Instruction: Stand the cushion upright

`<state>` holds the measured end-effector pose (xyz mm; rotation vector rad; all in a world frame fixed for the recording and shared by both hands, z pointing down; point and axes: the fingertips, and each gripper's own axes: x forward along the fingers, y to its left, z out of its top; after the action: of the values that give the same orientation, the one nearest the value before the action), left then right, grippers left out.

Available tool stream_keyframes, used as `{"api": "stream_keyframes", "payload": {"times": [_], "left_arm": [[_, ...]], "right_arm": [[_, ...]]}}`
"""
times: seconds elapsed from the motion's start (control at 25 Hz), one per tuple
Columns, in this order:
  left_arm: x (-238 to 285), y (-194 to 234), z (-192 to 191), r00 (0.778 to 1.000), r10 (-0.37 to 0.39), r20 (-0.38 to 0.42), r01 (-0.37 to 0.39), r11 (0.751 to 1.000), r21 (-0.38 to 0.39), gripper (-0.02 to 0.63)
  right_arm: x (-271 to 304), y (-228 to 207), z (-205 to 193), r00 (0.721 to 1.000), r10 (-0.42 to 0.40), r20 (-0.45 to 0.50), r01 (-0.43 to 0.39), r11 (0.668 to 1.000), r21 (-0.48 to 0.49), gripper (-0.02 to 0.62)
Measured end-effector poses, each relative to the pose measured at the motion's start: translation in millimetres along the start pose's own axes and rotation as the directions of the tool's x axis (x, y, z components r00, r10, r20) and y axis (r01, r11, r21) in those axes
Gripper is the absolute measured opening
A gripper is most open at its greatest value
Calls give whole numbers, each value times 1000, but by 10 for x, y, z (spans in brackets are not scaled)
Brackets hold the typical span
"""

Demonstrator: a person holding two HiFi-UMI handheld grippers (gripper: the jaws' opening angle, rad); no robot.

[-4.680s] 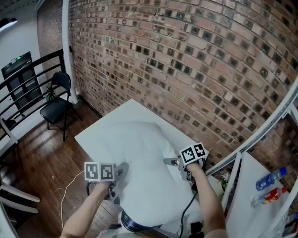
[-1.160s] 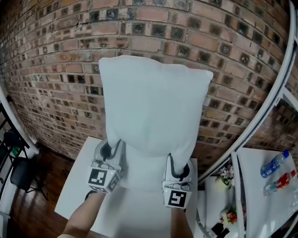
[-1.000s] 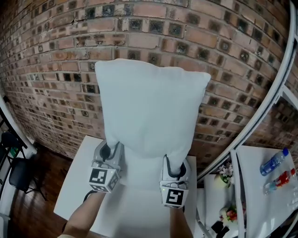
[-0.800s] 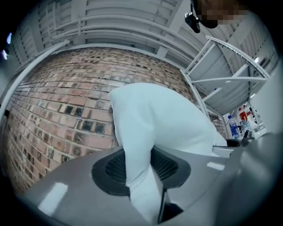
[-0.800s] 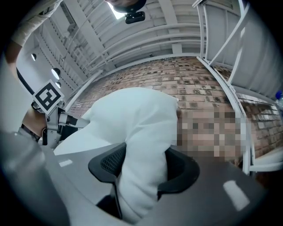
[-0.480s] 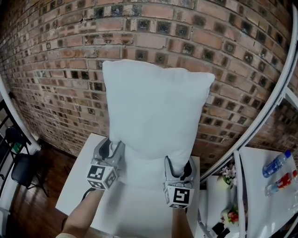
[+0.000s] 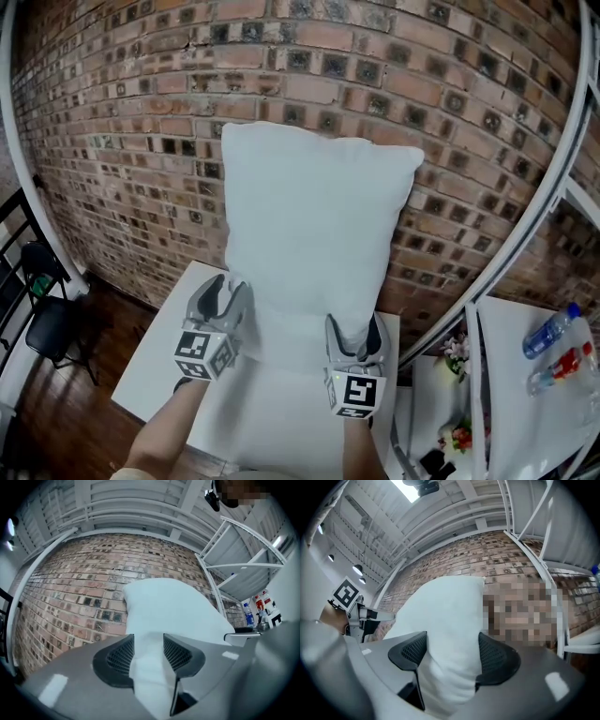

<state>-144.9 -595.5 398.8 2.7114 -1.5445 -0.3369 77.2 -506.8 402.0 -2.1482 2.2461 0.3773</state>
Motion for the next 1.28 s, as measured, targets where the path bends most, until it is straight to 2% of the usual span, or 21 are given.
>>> {"api": "stream_keyframes", "payload": {"times": [0.24,0.68,0.88,1.08,1.2,1.28], "left_arm": [[-244,-234,-81,1000,4,-25,-4,1000,-16,172],[-646,-843,-71,1000,-15,-14,15,1000,12,172],[-1005,-1091,-77,1000,1,-12,-2,1000,-8,167],[-1452,-1366,-86,1000,13,-20,-14,999,-41,141],[-1733,-1585,-60,1000,15,-13,-15,999,-43,109],[-1904,-1731,-68,1000,13,-13,-14,998,-57,92]], "right_arm": [[-220,61,108,999,41,1,-41,999,-28,304],[-663,332,174,986,165,-23,-166,985,-38,261],[-918,528,277,979,203,-22,-204,978,-45,205],[-1298,740,328,965,257,-44,-258,966,-4,127],[-1589,866,327,957,283,-61,-283,959,7,106],[-1751,955,380,952,305,-36,-304,952,24,98]]}}
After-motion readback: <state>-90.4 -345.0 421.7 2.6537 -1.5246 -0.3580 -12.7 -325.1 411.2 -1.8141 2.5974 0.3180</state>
